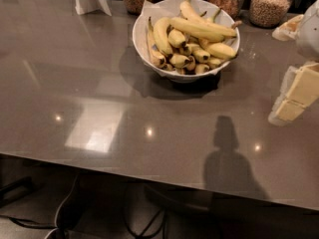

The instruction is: Pick banana from white bowl

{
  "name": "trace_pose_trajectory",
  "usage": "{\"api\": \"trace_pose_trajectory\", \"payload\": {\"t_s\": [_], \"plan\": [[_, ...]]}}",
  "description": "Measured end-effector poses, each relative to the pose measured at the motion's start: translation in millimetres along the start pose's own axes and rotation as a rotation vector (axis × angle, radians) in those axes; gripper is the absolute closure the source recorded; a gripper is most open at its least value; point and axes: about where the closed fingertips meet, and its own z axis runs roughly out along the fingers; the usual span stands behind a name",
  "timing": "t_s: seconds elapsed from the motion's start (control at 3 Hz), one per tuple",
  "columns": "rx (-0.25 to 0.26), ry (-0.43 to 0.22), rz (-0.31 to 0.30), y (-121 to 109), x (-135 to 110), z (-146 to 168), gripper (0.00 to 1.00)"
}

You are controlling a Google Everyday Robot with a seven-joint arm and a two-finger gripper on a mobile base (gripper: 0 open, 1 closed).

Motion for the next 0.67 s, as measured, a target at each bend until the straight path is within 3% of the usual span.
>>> {"api": "trace_pose_trajectory", "payload": {"t_s": [0.33, 0.67], "plan": [[0.069, -0.177, -0.029, -18.4, -29.6, 12.6, 0.0], [0.133, -0.311, -0.052, -40.1, -58.2, 20.9, 0.0]]}}
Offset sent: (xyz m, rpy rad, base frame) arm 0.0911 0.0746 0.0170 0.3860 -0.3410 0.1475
